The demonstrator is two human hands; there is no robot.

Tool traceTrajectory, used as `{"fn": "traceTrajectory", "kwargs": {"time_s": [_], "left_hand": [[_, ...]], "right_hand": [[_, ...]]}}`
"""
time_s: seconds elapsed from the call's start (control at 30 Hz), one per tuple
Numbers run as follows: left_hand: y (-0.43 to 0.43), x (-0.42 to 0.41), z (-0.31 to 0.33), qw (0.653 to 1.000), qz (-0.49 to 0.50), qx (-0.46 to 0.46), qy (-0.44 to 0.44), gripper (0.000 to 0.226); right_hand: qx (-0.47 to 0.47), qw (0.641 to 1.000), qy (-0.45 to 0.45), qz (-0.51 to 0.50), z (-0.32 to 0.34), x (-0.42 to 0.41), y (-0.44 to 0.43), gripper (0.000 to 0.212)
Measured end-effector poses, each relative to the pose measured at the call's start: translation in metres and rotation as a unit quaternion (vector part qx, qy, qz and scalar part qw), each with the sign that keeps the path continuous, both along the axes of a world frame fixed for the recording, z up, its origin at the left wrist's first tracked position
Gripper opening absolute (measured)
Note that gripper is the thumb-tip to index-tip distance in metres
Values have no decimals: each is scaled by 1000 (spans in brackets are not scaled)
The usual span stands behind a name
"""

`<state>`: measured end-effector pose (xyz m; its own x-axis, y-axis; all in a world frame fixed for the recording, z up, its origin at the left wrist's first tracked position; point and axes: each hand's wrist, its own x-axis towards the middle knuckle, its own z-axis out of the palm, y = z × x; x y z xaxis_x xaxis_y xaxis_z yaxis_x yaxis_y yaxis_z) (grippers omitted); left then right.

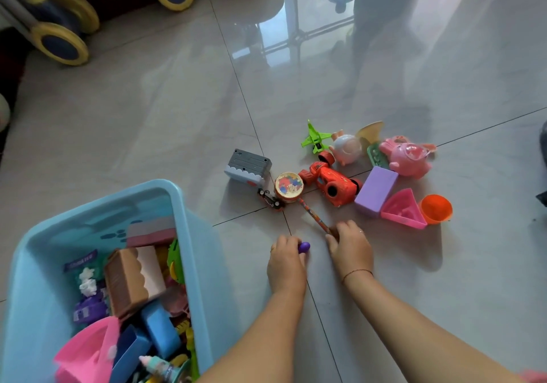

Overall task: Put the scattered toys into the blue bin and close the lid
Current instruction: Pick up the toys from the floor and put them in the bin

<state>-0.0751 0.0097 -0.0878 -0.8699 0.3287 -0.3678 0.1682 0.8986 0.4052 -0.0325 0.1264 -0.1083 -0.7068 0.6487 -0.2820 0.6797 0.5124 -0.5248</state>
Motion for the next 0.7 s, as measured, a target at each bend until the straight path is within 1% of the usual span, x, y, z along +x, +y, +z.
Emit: {"fn": "traceTrajectory", "kwargs": {"time_s": [0.07,0.17,0.27,0.37,0.43,0.5,0.57,0.63,0.7], "left_hand": [[-1,1,-1,999,30,10,-16,17],[-1,5,7,996,77,38,-10,17],[3,8,31,985,131,108,16,17],[0,8,72,964,161,200,73,18],[-11,9,107,937,185,267,130,18],[-30,11,142,905,218,305,199,21],[-59,11,172,862,282,334,255,20],[-96,6,191,813,371,336,299,20],[-141,-1,195,771,458,302,323,26]], "right_hand": [[-29,999,13,-32,-1,12,-8,14],[-67,994,41,-74,3,34,-18,8],[-82,986,88,-113,20,50,-29,5],[-73,981,149,-105,55,50,-44,7],[-78,974,200,-76,85,43,-59,9],[-98,964,243,-36,118,35,-80,10],[-126,953,277,12,149,31,-105,14],[-166,938,298,53,174,31,-135,12],[-195,929,304,81,187,34,-165,4]]}}
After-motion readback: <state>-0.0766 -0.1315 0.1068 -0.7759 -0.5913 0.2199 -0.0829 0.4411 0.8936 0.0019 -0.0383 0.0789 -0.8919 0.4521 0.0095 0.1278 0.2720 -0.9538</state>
